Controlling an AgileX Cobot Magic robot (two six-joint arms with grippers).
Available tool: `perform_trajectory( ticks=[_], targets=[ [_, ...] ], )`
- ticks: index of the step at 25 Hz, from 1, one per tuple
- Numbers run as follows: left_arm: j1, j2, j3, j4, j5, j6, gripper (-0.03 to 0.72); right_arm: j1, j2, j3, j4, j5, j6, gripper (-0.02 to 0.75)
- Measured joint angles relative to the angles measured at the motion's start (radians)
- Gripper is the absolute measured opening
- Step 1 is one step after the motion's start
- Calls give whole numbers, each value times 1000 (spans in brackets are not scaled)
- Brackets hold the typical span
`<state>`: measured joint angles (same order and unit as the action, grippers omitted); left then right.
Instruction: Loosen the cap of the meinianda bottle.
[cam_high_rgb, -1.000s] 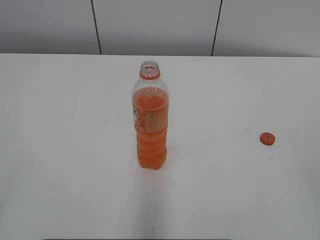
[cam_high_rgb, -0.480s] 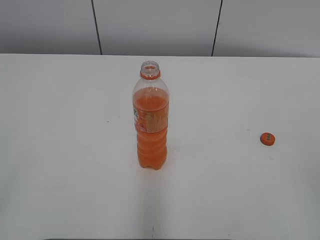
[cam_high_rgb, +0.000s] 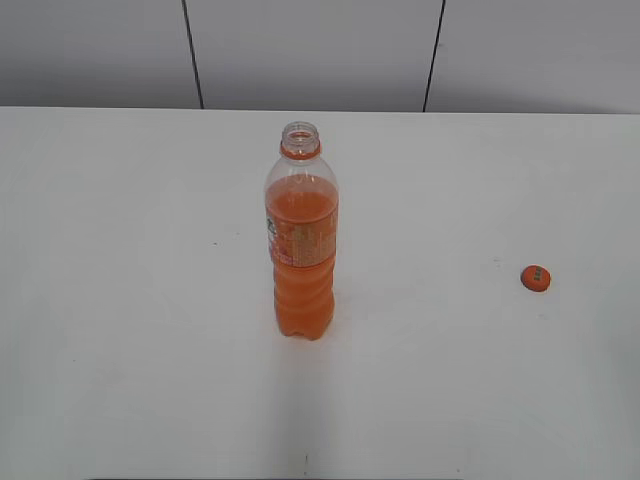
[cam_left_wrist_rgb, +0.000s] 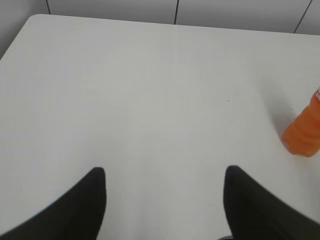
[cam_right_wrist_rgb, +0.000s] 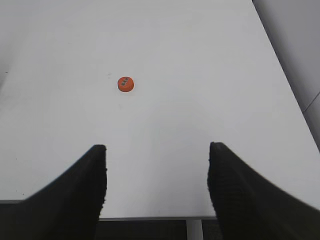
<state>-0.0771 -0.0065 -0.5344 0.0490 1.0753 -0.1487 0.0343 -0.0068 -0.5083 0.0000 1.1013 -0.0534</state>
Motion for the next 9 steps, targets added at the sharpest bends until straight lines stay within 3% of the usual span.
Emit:
perform_trajectory(
  ticks=[9],
  targets=[
    [0,0,0,0,0,0,456,0,0,0,0,-1,0,480]
  ],
)
